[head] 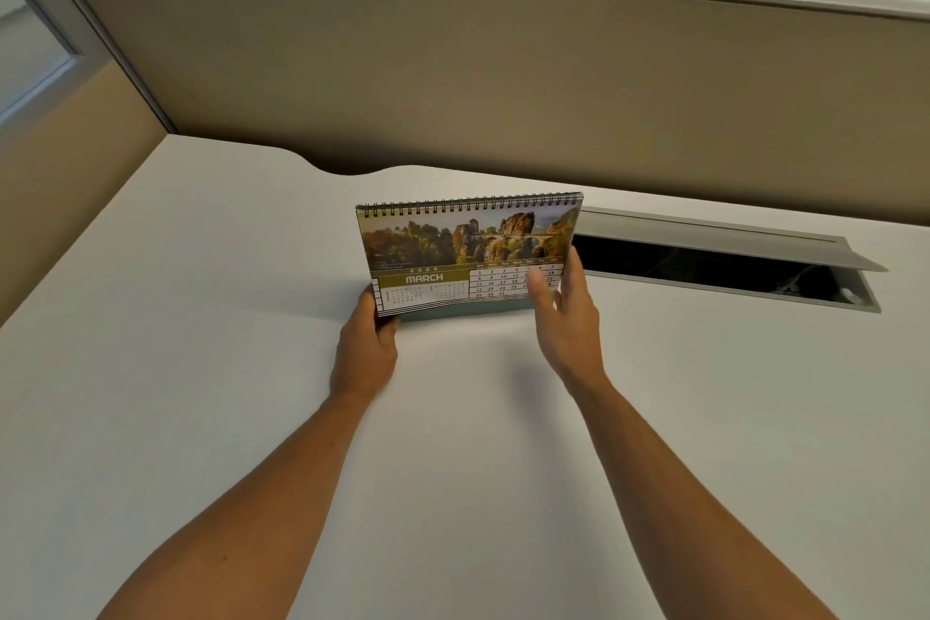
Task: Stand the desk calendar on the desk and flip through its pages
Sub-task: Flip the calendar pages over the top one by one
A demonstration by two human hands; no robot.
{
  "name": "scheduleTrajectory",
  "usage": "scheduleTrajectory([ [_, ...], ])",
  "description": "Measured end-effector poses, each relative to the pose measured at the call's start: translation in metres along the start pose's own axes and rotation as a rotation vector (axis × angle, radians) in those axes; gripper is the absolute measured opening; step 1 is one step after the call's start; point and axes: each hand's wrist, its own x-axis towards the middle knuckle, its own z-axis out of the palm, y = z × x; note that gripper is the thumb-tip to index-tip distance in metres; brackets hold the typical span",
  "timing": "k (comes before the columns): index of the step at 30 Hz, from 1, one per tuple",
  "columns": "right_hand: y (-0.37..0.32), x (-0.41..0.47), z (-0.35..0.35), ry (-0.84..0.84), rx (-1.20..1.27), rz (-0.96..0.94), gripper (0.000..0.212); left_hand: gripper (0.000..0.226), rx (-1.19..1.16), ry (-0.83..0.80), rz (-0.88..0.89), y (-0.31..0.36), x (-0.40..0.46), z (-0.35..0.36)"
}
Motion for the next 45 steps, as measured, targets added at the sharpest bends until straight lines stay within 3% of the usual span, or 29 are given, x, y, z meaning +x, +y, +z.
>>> scheduleTrajectory([
  [8, 0.011, -0.007, 0.003, 0.111, -0.030, 0.088, 0.057, 0.048, 0.009, -0.002, -0.018, 0.000, 0.000, 0.001],
  [13, 0.014, -0.003, -0.007, 0.260, -0.105, 0.083, 0.031, 0.048, 0.006, -0.007, -0.015, 0.000, 0.000, 0.001],
  [22, 0.021, -0.006, -0.024, 0.293, -0.105, 0.057, 0.007, 0.049, 0.018, 0.005, 0.036, 0.000, -0.001, -0.001],
  [29, 0.015, -0.014, -0.028, 0.272, -0.079, 0.037, 0.018, 0.048, -0.039, -0.011, 0.038, 0.000, -0.003, -0.003],
  [33, -0.010, -0.015, -0.034, 0.149, 0.126, -0.016, 0.033, 0.030, -0.150, 0.005, -0.019, 0.004, -0.002, -0.004],
  [37, -0.045, -0.005, -0.042, 0.031, 0.574, 0.014, 0.038, 0.027, -0.091, 0.010, 0.001, -0.001, -0.003, -0.004],
  [41, -0.075, 0.011, -0.046, -0.035, 0.894, 0.041, 0.042, 0.043, 0.045, -0.004, 0.070, 0.000, 0.002, -0.002],
  [45, -0.097, 0.025, -0.045, -0.094, 0.990, -0.029, 0.037, 0.046, -0.019, -0.009, 0.062, -0.002, 0.001, -0.002],
])
